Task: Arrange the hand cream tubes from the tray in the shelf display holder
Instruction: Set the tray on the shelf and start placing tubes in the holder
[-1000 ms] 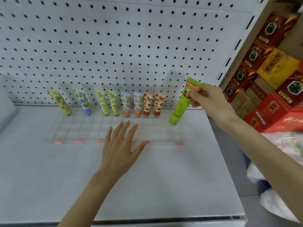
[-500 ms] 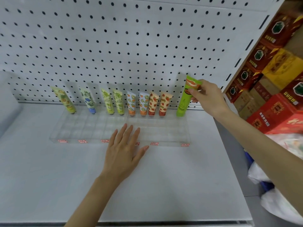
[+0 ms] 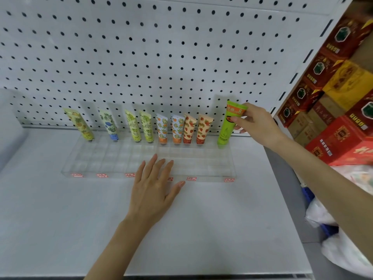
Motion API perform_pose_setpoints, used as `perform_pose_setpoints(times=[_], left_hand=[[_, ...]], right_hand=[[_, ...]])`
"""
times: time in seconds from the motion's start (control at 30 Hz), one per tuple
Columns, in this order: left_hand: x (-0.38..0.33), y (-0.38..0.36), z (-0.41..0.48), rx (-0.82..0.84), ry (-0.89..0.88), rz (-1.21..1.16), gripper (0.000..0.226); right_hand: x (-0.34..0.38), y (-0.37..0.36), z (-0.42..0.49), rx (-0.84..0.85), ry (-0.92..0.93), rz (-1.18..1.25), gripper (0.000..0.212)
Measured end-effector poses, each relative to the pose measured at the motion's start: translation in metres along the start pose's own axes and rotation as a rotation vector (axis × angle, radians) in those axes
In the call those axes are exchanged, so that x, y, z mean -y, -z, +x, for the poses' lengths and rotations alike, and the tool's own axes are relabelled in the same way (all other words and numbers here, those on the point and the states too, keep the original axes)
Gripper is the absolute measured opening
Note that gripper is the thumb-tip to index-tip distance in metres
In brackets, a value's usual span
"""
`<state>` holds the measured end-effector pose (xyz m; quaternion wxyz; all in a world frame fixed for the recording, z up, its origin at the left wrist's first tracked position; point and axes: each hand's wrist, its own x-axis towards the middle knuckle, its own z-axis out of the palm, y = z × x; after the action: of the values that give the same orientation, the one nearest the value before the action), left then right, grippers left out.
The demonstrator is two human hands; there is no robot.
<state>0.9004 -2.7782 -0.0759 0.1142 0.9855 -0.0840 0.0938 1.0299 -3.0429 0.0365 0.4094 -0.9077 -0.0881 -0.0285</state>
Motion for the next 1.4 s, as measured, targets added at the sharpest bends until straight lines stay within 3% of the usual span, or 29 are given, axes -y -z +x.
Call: perform_pose_setpoints(times=[0.43, 0.6, 0.77, 1.03, 1.4], left_hand=[[0.010, 0.012, 0.001, 0.037, -0.026, -0.006, 0.074], [0.021, 0.020, -0.001, 0.069, -0.089, -0.026, 0.077], [0.048, 0.043, -0.001, 0.070, -0.150, -0.046, 0.085], [0.093, 0.128, -0.009, -0.007, -0.261, 0.038, 0.071], [0.176, 0.272, -0.100, -0.152, -0.256, 0.063, 0.065]], right_hand=[[-0.002, 0.003, -0.010, 0.083, -0.084, -0.165, 0.026], [0.017, 0.016, -0.033, 0.121, -0.182, -0.394, 0.057], [0.045, 0.009, -0.073, 0.154, -0.221, -0.642, 0.070], [0.120, -0.040, -0.140, 0.162, -0.059, -1.152, 0.073], [0.293, -0.097, -0.196, 0.068, 0.114, -1.098, 0.070]])
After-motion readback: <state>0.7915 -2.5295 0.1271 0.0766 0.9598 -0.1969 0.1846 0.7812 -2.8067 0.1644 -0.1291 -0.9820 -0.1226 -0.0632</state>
